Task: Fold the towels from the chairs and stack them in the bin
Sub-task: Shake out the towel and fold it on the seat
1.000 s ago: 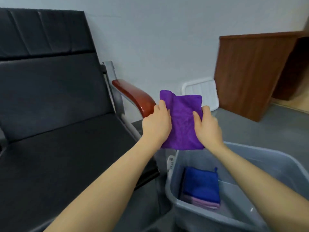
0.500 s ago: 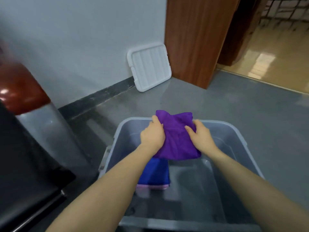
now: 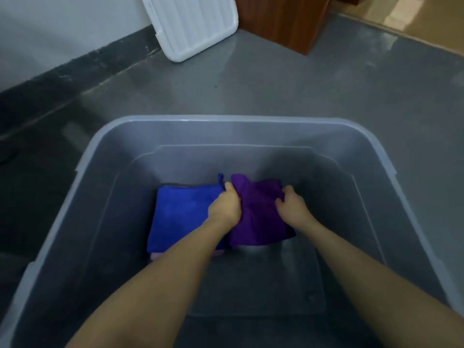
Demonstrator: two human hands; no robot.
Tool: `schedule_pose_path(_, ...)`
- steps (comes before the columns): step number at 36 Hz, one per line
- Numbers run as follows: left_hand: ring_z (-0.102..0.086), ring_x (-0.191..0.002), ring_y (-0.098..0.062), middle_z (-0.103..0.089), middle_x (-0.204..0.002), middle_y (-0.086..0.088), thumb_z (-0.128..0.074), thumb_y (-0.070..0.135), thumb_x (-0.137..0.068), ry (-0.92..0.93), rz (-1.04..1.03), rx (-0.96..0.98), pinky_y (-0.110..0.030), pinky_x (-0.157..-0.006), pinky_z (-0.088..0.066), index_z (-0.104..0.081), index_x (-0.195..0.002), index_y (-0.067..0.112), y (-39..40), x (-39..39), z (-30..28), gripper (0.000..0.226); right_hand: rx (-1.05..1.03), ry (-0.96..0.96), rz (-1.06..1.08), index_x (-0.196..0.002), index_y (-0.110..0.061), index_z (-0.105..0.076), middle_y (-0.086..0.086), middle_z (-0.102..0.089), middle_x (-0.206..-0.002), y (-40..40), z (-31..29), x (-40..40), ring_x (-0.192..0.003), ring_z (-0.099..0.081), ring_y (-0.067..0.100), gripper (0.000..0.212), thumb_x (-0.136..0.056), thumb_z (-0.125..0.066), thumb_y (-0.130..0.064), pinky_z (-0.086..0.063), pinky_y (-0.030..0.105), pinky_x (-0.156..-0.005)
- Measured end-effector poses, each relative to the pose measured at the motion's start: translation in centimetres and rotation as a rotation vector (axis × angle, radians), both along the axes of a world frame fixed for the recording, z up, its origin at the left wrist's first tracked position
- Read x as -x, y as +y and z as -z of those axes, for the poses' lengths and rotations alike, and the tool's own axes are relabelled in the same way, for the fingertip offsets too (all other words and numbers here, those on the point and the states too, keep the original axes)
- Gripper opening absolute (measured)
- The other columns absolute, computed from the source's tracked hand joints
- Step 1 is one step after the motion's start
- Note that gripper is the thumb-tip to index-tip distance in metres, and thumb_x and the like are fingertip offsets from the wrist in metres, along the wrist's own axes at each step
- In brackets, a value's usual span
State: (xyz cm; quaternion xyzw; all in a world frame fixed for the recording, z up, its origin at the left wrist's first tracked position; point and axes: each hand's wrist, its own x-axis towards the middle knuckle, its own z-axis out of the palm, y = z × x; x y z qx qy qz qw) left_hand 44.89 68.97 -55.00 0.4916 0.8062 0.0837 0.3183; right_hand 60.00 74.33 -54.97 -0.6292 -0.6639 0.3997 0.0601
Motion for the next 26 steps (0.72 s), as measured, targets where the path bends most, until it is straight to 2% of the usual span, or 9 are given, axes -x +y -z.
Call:
schedule_pose_path(2, -0.059, -0.101, -0.037, -0.059, -0.114, -0.023, -0.038, 0.005, -0.097, 0.009, 0.025, 0.028, -0.044, -0.073, -0.046, -0.032, -0.121, 0.001, 0.1, -0.6, 1.1, 0.025, -0.021, -0.048, -0.031, -0.109, 0.004, -0.044, 0.018, -0.058, -0.098, 0.0, 1.1, -0.4, -0.089, -0.056, 0.029, 0.016, -0.097, -0.043, -0.006, -0.046, 0.035, -0.076)
schedule_pose_path(5, -0.053, -0.112, -0.038, -0.047, -0.131, -0.023, -0.037, -0.011, -0.088, 0.0, 0.083, 0.007, -0.045, -0.075, -0.047, -0.027, -0.126, 0.009, 0.3, -1.4, 2.7, 0.045, -0.013, -0.038, -0.032, -0.119, 0.003, -0.039, 0.011, -0.054, -0.102, -0.1, 2.5, -1.1, -0.091, -0.054, 0.023, 0.024, -0.096, -0.045, -0.003, -0.045, 0.032, -0.081)
schedule_pose_path(7, -0.055, -0.104, -0.039, -0.041, -0.133, -0.024, -0.037, -0.016, -0.083, -0.03, 0.134, 0.022, -0.043, -0.071, -0.047, -0.026, -0.132, 0.015, 0.5, -1.9, 3.5, 0.059, -0.007, -0.018, -0.016, -0.116, -0.004, -0.034, 0.008, -0.051, -0.104, -0.2, 3.2, -1.6, -0.096, -0.054, 0.025, 0.026, -0.094, -0.048, 0.0, -0.044, 0.032, -0.08)
schedule_pose_path(10, -0.05, -0.114, -0.037, -0.026, -0.14, -0.023, -0.044, -0.011, -0.088, 0.012, 0.226, 0.129, -0.043, -0.089, -0.05, -0.023, -0.144, 0.014, 0.4, -2.3, 4.3, 0.065, -0.036, -0.079, -0.114, -0.122, -0.013, -0.03, 0.01, -0.051, -0.117, -0.2, 3.8, -2.2, -0.104, -0.056, 0.03, 0.041, -0.09, -0.051, 0.001, -0.045, 0.034, -0.082)
schedule_pose_path(12, -0.033, -0.131, -0.037, -0.013, -0.147, -0.022, -0.05, -0.007, -0.089, 0.091, 0.266, 0.188, -0.043, -0.101, -0.043, -0.021, -0.146, 0.011, 0.2, -2.6, 4.6, 0.067, -0.013, -0.132, -0.22, -0.134, -0.019, -0.03, 0.014, -0.048, -0.125, -0.3, 4.2, -2.4, -0.104, -0.056, 0.031, 0.055, -0.087, -0.048, 0.005, -0.046, 0.037, -0.087)
schedule_pose_path(17, -0.001, -0.143, -0.039, 0.011, -0.155, -0.023, -0.051, 0.008, -0.093, 0.43, 0.46, 0.124, -0.041, -0.117, -0.01, -0.015, -0.149, 0.003, -0.5, -3.1, 5.1, 0.067, 0.054, -0.282, -0.327, -0.135, -0.014, -0.038, 0.02, -0.041, -0.131, -0.9, 4.8, -2.2, -0.111, -0.052, 0.033, 0.05, -0.089, -0.04, 0.004, -0.047, 0.039, -0.093)
schedule_pose_path(20, -0.005, -0.143, -0.036, 0.001, -0.156, -0.019, -0.051, 0.016, -0.094, 0.576, 0.636, 0.028, -0.043, -0.117, -0.009, -0.02, -0.148, 0.003, -0.8, -3.0, 5.6, 0.064, -0.005, -0.451, -0.322, -0.142, -0.019, -0.03, 0.02, -0.025, -0.146, -1.4, 4.8, -2.0, -0.118, -0.048, 0.034, 0.056, -0.091, -0.048, -0.009, -0.044, 0.038, -0.091)
schedule_pose_path(22, -0.015, -0.14, -0.033, -0.011, -0.154, -0.016, -0.054, 0.024, -0.093, 0.597, 0.73, -0.017, -0.041, -0.114, -0.016, -0.025, -0.146, 0.006, -1.0, -2.9, 5.9, 0.064, -0.144, -0.64, -0.41, -0.146, -0.023, -0.024, 0.016, -0.017, -0.15, -1.6, 4.8, -2.0, -0.13, -0.032, 0.034, 0.064, -0.089, -0.053, -0.021, -0.031, 0.04, -0.104)
schedule_pose_path(26, -0.024, -0.137, -0.028, -0.024, -0.149, -0.013, -0.051, 0.044, -0.093, 0.518, 0.655, 0.067, -0.04, -0.114, -0.018, -0.018, -0.149, 0.007, -1.2, -2.7, 6.2, 0.075, -0.224, -0.781, -0.545, -0.152, -0.02, -0.009, 0.008, 0.001, -0.158, -1.5, 5.0, -2.3, -0.14, -0.013, 0.031, 0.079, -0.088, -0.055, -0.031, -0.01, 0.043, -0.115)
